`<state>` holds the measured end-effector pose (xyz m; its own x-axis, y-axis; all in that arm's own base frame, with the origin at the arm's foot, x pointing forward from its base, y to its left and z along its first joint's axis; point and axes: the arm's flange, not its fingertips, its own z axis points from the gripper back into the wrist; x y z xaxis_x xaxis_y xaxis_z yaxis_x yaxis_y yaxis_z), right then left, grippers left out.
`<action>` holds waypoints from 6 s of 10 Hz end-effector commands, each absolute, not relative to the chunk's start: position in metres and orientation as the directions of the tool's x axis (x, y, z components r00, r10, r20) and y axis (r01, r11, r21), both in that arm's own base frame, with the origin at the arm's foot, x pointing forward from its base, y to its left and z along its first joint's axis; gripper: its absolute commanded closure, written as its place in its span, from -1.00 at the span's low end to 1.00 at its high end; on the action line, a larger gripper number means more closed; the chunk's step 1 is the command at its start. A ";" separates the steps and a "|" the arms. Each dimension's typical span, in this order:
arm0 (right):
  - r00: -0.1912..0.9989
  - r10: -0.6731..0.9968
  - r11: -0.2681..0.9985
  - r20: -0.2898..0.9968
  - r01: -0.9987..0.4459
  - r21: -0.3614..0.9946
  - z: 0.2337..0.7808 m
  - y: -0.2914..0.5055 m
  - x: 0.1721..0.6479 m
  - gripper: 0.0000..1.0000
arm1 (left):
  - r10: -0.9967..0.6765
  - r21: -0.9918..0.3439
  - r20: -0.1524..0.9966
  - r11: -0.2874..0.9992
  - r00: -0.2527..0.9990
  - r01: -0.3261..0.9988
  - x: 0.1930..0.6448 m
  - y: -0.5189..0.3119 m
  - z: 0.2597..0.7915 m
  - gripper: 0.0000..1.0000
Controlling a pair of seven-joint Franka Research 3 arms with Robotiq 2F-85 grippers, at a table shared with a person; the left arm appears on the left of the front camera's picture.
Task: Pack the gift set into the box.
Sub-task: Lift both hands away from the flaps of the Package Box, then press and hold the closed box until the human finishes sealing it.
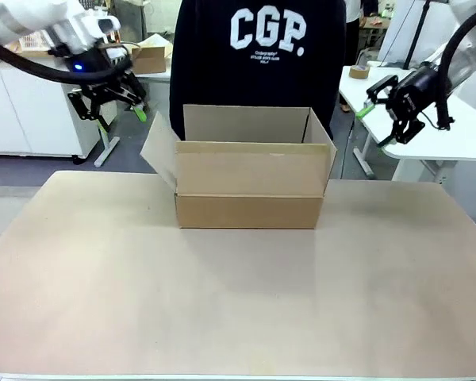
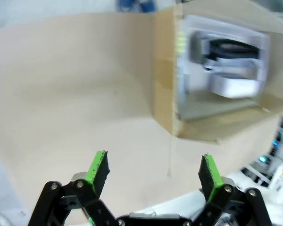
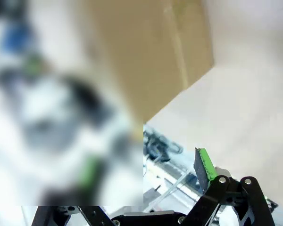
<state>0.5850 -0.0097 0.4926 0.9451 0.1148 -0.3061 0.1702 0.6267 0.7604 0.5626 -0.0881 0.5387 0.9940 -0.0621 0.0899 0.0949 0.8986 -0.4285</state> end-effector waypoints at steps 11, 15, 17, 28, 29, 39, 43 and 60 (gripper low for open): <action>0.940 0.321 0.139 -0.112 0.071 0.988 0.504 -0.130 0.492 -1.00 | -0.156 -0.932 0.156 0.304 0.975 0.198 0.491 0.064 0.533 -1.00; 0.940 0.321 0.139 -0.112 0.071 0.988 0.504 -0.130 0.492 -1.00 | -0.156 -0.932 0.156 0.304 0.975 0.198 0.491 0.064 0.533 -1.00; 0.940 0.321 0.139 -0.112 0.071 0.988 0.504 -0.130 0.492 -1.00 | -0.156 -0.932 0.156 0.304 0.975 0.198 0.491 0.064 0.533 -1.00; 0.940 0.321 0.139 -0.112 0.071 0.988 0.504 -0.130 0.492 -1.00 | -0.156 -0.932 0.156 0.304 0.975 0.198 0.491 0.064 0.533 -1.00; 0.940 0.321 0.139 -0.112 0.071 0.988 0.504 -0.130 0.492 -1.00 | -0.156 -0.932 0.156 0.304 0.975 0.198 0.491 0.064 0.533 -1.00; 0.940 0.321 0.139 -0.112 0.071 0.988 0.504 -0.130 0.492 -1.00 | -0.156 -0.932 0.156 0.304 0.975 0.198 0.491 0.064 0.533 -1.00; 0.940 0.321 0.139 -0.112 0.071 0.988 0.504 -0.130 0.492 -1.00 | -0.156 -0.932 0.156 0.304 0.975 0.198 0.491 0.064 0.533 -1.00; 0.940 0.321 0.139 -0.112 0.071 0.988 0.504 -0.130 0.492 -1.00 | -0.156 -0.932 0.156 0.304 0.975 0.198 0.491 0.064 0.533 -1.00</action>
<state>0.4936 -0.1193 0.4952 0.9421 0.3168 -0.1098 0.0660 0.1458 0.9871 0.4934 0.0629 0.5309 0.9778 -0.1475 0.1487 0.1884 0.3086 -0.9323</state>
